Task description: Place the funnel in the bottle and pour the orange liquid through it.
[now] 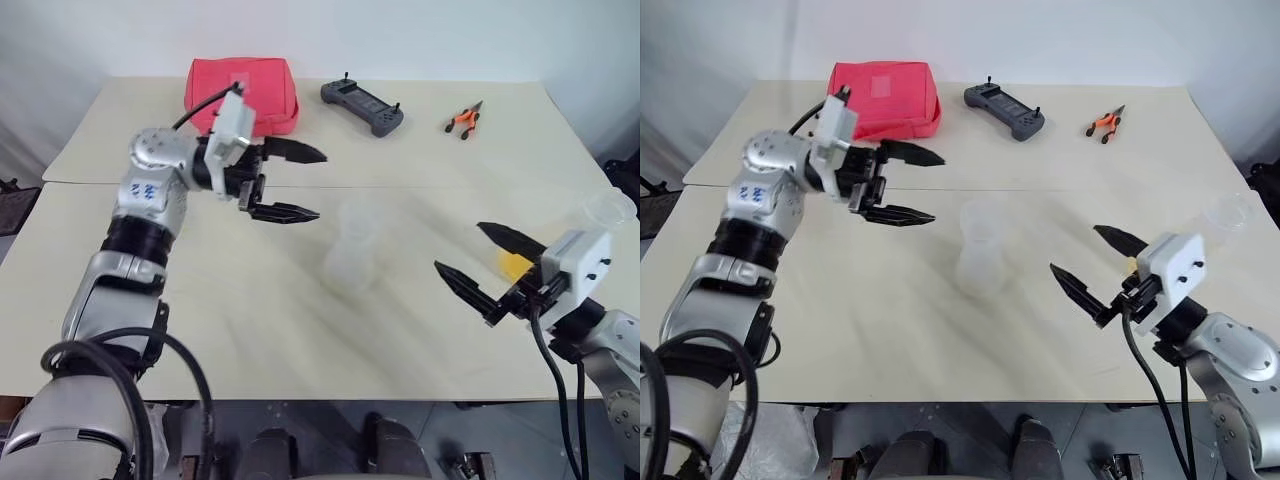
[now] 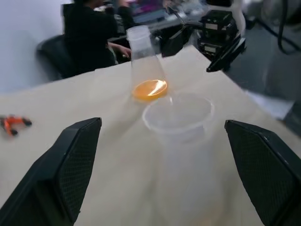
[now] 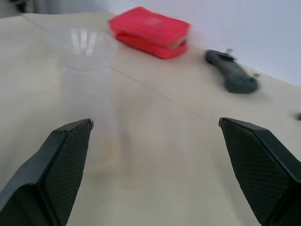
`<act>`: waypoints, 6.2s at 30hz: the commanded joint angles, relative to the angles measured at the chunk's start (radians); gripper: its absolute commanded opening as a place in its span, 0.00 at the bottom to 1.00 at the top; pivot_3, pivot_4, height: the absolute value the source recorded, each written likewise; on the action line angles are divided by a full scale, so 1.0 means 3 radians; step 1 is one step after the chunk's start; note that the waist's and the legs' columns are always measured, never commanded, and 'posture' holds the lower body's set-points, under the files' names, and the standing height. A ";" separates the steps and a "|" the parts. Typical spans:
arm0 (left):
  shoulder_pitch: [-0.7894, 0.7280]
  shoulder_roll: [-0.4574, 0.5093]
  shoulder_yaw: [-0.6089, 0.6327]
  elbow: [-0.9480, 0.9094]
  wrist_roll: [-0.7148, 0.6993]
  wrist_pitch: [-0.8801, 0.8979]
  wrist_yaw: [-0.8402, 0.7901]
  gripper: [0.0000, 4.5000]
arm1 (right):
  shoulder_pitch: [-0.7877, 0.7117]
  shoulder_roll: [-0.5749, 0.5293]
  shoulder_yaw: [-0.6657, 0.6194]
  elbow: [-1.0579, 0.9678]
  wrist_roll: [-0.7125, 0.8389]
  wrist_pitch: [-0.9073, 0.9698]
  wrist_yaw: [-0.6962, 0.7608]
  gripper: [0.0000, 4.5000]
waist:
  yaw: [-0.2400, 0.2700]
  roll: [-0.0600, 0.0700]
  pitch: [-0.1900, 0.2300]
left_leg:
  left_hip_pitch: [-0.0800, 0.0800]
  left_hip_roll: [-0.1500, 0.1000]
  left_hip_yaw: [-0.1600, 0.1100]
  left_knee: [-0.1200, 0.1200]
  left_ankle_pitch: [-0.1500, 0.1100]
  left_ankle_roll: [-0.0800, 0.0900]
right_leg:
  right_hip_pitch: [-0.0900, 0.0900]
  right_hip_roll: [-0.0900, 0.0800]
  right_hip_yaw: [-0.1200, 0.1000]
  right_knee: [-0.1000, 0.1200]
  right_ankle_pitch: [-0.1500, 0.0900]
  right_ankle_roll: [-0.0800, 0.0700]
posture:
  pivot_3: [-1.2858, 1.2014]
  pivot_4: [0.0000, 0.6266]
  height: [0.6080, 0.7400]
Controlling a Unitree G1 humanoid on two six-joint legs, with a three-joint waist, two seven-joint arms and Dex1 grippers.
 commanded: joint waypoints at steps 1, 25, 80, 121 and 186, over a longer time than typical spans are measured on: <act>0.0418 0.0119 0.0317 -0.0518 -0.0160 0.0402 0.0181 0.99 | 0.0157 0.0125 -0.0161 -0.0396 0.0089 0.0131 -0.0344 1.00 | 0.0000 0.0001 0.0000 | 0.0002 0.0000 0.0000 0.0001 0.0000 0.0000 | 0.0000 0.0000 0.0000 0.0003 0.0000 0.0000 | 0.52 0.24 1.00; 0.1615 -0.0265 0.0634 -0.1092 0.0061 0.0626 0.0554 0.99 | 0.0696 0.0795 -0.0544 -0.0261 -0.0693 0.0137 -0.1657 1.00 | -0.0010 0.0001 -0.0003 | 0.0015 -0.0001 0.0018 0.0014 0.0000 -0.0001 | -0.0001 0.0000 0.0027 0.0023 -0.0001 -0.0002 | 0.52 0.24 1.00; 0.1484 -0.0454 0.0840 -0.0534 0.0123 -0.0001 0.0100 1.00 | -0.2040 -0.0393 0.1950 0.0674 -0.2816 -0.0306 -0.1056 0.63 | -0.0095 0.0016 0.0002 | -0.0012 -0.0003 0.0033 0.0006 0.0000 -0.0001 | -0.0040 0.0000 0.0037 0.0023 0.0000 -0.0001 | 0.52 0.24 1.00; 0.1379 -0.0625 0.0844 -0.0492 0.0163 -0.0072 0.0188 1.00 | -0.2752 -0.0186 0.2302 0.1756 -0.4644 -0.2447 -0.0866 0.63 | -0.0174 0.0016 0.0002 | -0.0019 -0.0001 0.0033 0.0006 0.0000 -0.0001 | -0.0047 0.0000 0.0036 0.0024 0.0000 0.0000 | 0.52 0.24 1.00; 0.1286 -0.0635 0.0865 -0.0387 0.0152 -0.0121 0.0142 1.00 | -0.3069 -0.0382 0.2350 0.2301 -0.5464 -0.3504 -0.1636 0.63 | -0.0181 0.0016 0.0002 | -0.0019 -0.0001 0.0033 0.0006 0.0000 -0.0001 | -0.0048 0.0000 0.0036 0.0025 0.0000 0.0000 | 0.52 0.24 1.00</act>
